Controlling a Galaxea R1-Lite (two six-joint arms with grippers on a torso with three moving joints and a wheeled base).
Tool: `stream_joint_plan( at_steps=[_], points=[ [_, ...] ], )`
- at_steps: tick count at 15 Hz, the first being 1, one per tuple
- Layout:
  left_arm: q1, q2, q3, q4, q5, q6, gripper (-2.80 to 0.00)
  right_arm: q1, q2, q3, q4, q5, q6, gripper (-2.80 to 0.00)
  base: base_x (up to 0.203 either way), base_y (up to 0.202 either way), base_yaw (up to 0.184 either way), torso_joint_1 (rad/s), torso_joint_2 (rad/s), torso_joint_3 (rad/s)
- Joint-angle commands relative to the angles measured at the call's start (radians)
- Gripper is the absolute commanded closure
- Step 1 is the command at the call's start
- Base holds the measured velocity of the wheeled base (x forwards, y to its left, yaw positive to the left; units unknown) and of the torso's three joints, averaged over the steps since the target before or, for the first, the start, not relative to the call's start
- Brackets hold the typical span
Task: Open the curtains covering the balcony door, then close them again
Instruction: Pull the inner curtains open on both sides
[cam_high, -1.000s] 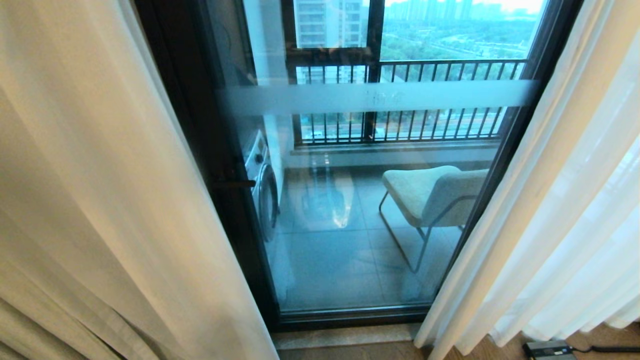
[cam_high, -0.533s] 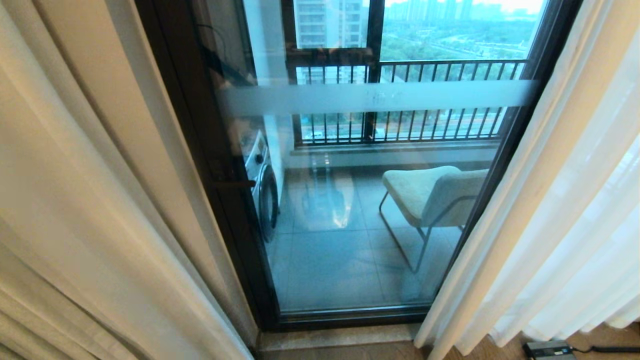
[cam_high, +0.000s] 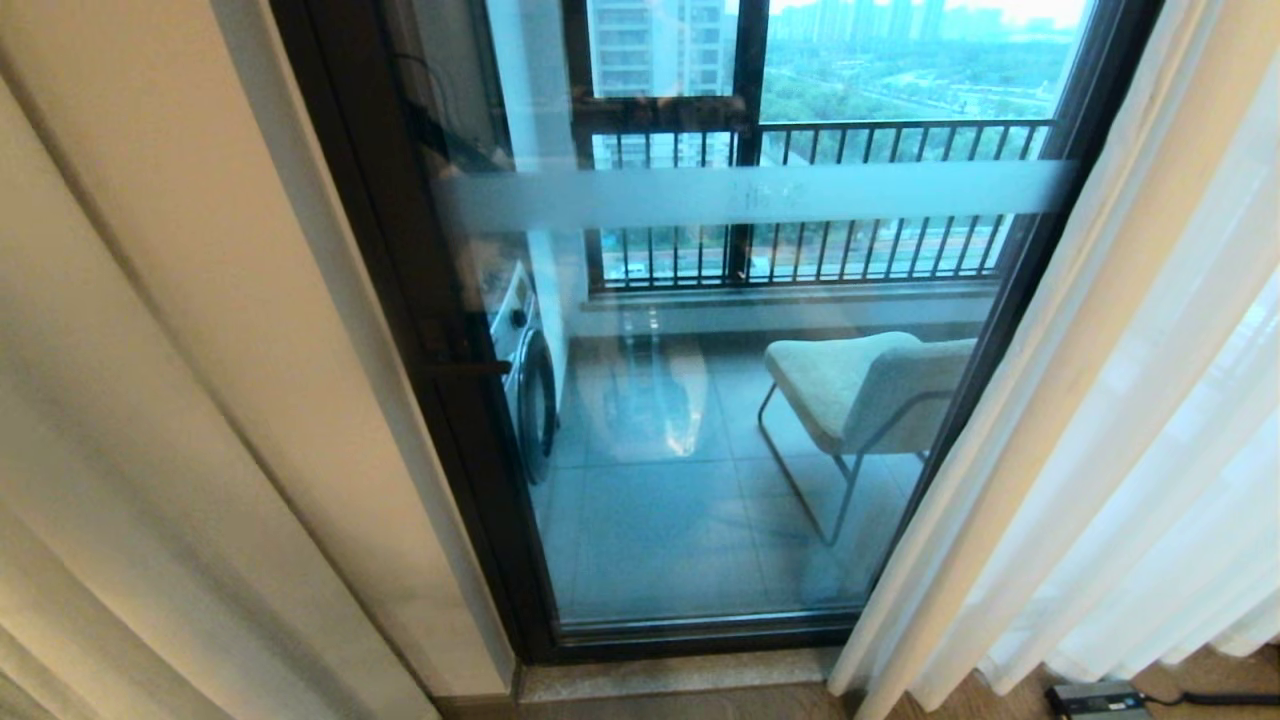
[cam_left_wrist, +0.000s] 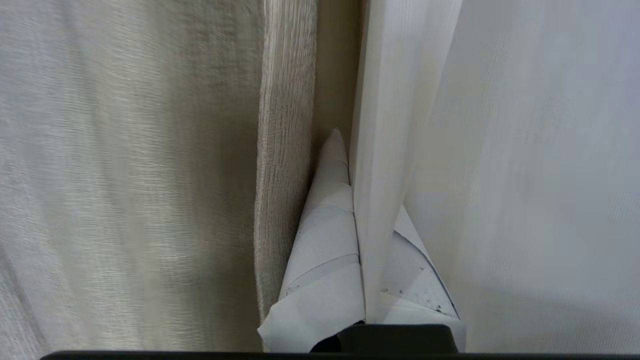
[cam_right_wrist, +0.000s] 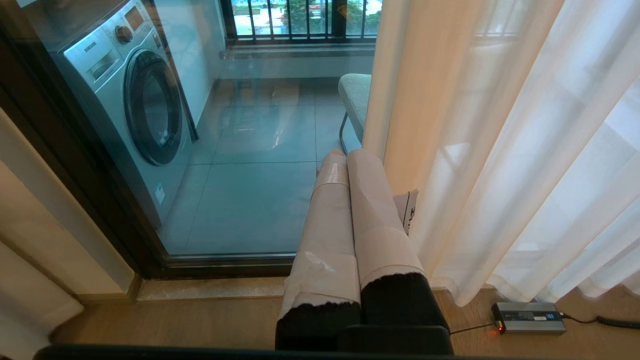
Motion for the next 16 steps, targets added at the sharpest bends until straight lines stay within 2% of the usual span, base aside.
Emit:
stream_joint_plan(
  at_steps=[1,5,13,16],
  points=[
    [0.0,-0.006,0.001,-0.003,-0.003,-0.002,0.0,0.0,0.0,0.0,0.0,0.001,-0.001,0.0,0.0,0.0,0.0,0.0,0.0,0.0],
    [-0.019,-0.071,0.008,0.007,-0.005,-0.03,0.0,0.0,0.0,0.0,0.0,0.001,0.001,0.0,0.0,0.0,0.0,0.0,0.0,0.0],
    [-0.109,-0.221,0.02,0.066,-0.004,-0.032,0.0,0.0,0.0,0.0,0.0,0.001,0.0,0.0,0.0,0.0,0.0,0.0,0.0,0.0],
    [-0.137,-0.273,0.057,0.08,-0.002,-0.032,0.0,0.0,0.0,0.0,0.0,0.001,-0.001,0.0,0.0,0.0,0.0,0.0,0.0,0.0]
  ],
)
